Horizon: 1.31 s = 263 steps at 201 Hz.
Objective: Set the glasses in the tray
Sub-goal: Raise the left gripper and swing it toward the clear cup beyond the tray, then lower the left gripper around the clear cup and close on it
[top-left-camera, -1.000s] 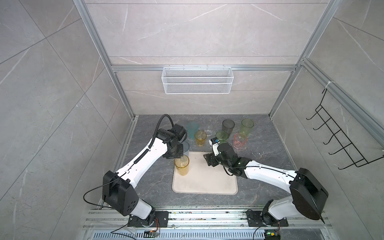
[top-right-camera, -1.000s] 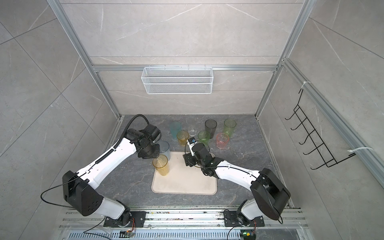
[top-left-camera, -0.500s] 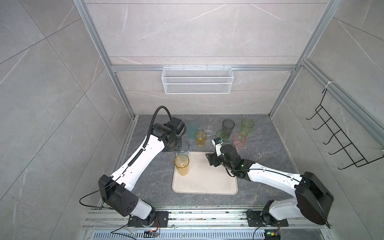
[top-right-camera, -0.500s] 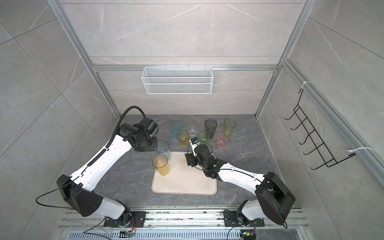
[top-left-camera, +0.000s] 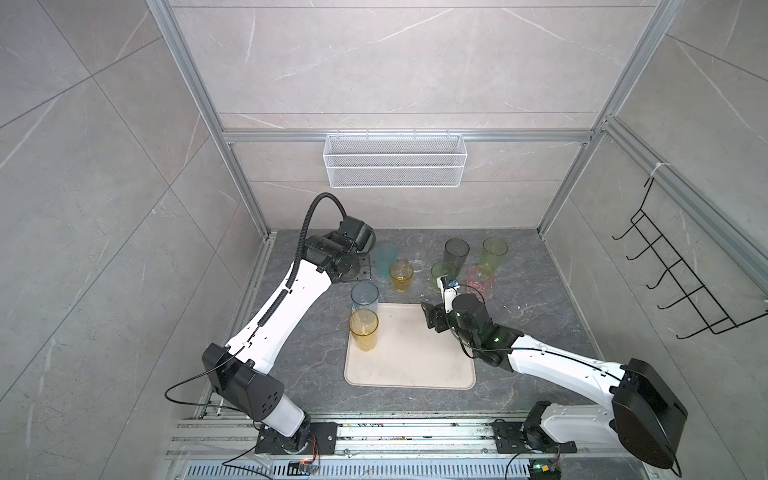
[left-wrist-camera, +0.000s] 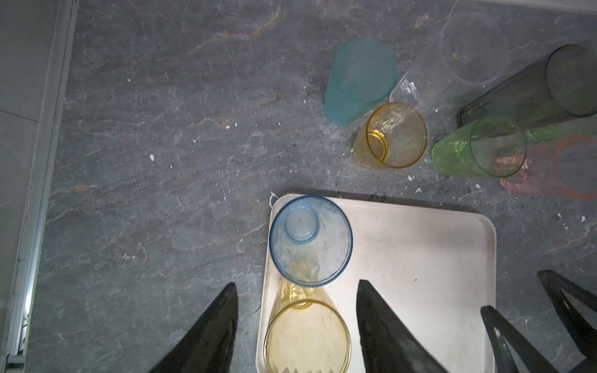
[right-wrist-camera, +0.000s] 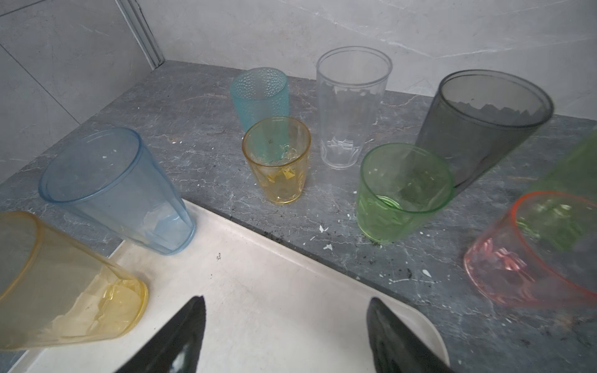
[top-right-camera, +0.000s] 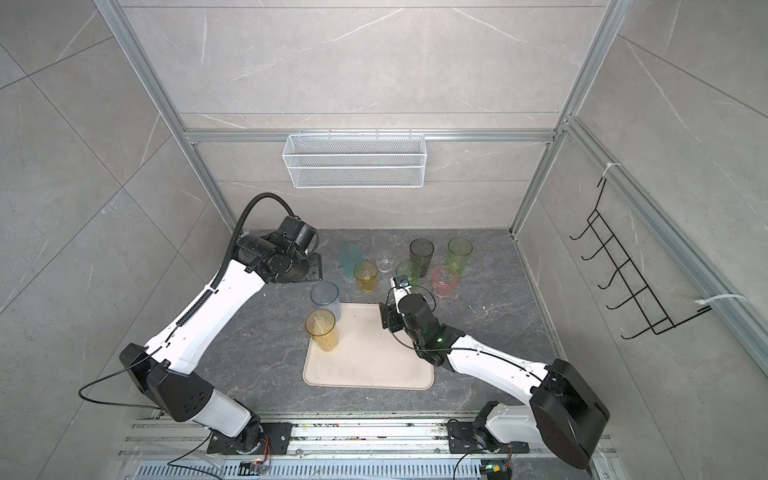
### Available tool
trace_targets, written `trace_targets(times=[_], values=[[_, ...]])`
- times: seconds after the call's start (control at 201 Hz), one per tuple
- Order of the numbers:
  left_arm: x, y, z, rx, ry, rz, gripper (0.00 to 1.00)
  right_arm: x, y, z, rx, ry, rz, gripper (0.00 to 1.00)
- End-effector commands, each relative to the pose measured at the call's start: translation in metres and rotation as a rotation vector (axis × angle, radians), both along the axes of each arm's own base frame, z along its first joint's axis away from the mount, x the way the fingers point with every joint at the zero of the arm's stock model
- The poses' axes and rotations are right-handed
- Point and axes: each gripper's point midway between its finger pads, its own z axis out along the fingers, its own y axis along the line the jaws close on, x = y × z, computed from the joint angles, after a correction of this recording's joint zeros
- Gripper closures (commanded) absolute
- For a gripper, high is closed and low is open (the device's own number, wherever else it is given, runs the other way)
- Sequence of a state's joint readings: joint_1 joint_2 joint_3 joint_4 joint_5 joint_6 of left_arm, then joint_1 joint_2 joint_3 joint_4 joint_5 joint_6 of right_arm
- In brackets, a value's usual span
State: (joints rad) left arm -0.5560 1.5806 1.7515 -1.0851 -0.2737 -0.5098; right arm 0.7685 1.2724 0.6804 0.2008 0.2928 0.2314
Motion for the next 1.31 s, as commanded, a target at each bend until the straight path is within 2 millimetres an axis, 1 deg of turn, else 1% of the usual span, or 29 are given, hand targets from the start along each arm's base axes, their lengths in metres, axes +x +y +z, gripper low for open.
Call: trace_targets(times=[0.0, 0.154, 0.259, 0.388, 0.473, 0.682, 0.697, 0.782, 0.976, 1.11, 1.304], values=[[0.025, -0.012, 0.020, -0.022, -0.103, -0.014, 0.39, 0.002, -0.012, 0.012, 0.013, -0.054, -0.064, 0.20], [0.048, -0.028, 0.023, -0.055, -0.148, -0.023, 0.38, 0.002, -0.023, 0.017, 0.020, -0.076, -0.112, 0.20], [0.064, -0.039, 0.021, -0.074, -0.176, -0.022, 0.38, 0.002, -0.034, 0.019, 0.035, -0.089, -0.169, 0.18], [0.084, -0.052, 0.014, -0.098, -0.199, -0.022, 0.37, 0.002, -0.045, 0.022, 0.050, -0.102, -0.227, 0.16], [0.096, -0.063, 0.007, -0.120, -0.204, -0.025, 0.37, 0.002, -0.049, 0.021, 0.054, -0.099, -0.252, 0.16], [0.122, -0.088, -0.010, -0.176, -0.205, -0.040, 0.37, 0.004, -0.052, 0.018, 0.046, -0.080, -0.281, 0.16], [0.124, -0.090, -0.009, -0.184, -0.210, -0.041, 0.36, 0.004, -0.052, 0.018, 0.045, -0.080, -0.283, 0.16], [0.135, -0.101, -0.019, -0.211, -0.210, -0.047, 0.36, 0.004, -0.052, 0.018, 0.050, -0.077, -0.283, 0.16], [0.155, -0.123, -0.034, -0.256, -0.202, -0.068, 0.36, 0.004, -0.053, 0.017, 0.050, -0.076, -0.290, 0.15], [0.166, -0.135, -0.044, -0.281, -0.197, -0.081, 0.36, 0.005, -0.052, 0.016, 0.049, -0.072, -0.289, 0.15], [0.178, -0.146, -0.056, -0.296, -0.193, -0.087, 0.36, 0.005, -0.053, 0.015, 0.050, -0.067, -0.294, 0.14]])
